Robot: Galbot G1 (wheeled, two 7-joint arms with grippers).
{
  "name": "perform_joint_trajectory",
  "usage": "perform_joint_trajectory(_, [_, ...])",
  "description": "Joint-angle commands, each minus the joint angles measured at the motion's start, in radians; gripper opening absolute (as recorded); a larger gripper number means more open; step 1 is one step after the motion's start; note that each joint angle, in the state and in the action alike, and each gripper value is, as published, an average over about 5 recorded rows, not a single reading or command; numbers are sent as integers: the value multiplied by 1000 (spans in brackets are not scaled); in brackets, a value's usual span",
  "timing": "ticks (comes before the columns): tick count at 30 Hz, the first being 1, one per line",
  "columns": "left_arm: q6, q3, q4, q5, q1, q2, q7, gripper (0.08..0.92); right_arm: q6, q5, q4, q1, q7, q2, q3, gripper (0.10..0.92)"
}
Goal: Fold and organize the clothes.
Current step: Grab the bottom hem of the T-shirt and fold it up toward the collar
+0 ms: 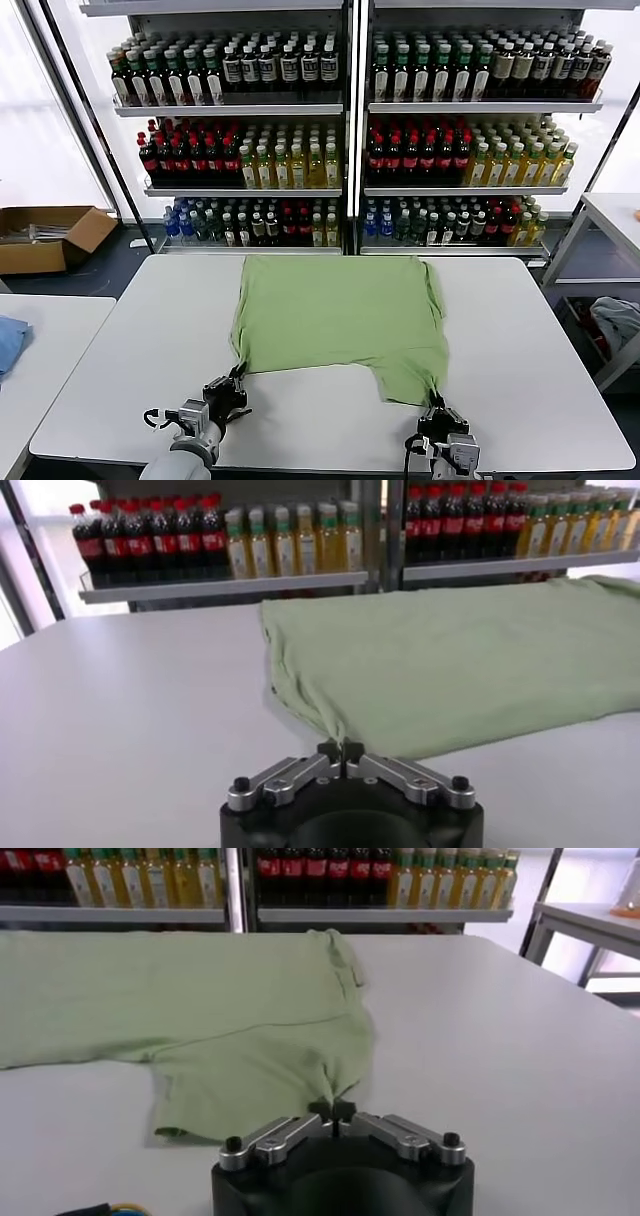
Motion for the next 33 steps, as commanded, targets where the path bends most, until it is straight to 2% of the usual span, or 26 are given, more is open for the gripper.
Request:
perform_joint_trajectory(1, [-30, -10, -105, -85, -37, -2, -6, 84, 47, -69, 87, 49, -40, -4, 21, 110])
perform_joint_trajectory(8, [-47, -19, -7, -132, -165, 8, -32, 84, 59, -116, 5, 195, -60, -20, 44, 110])
perform_joint_trajectory(22, [-94, 58, 360, -157, -479, -8, -49, 84, 48, -72, -357, 533, -105, -48, 14, 110])
perform_joint_trajectory(33, [-104, 94, 548, -158, -614, -21, -55, 84, 33, -46, -605, 717, -153, -52, -31, 110])
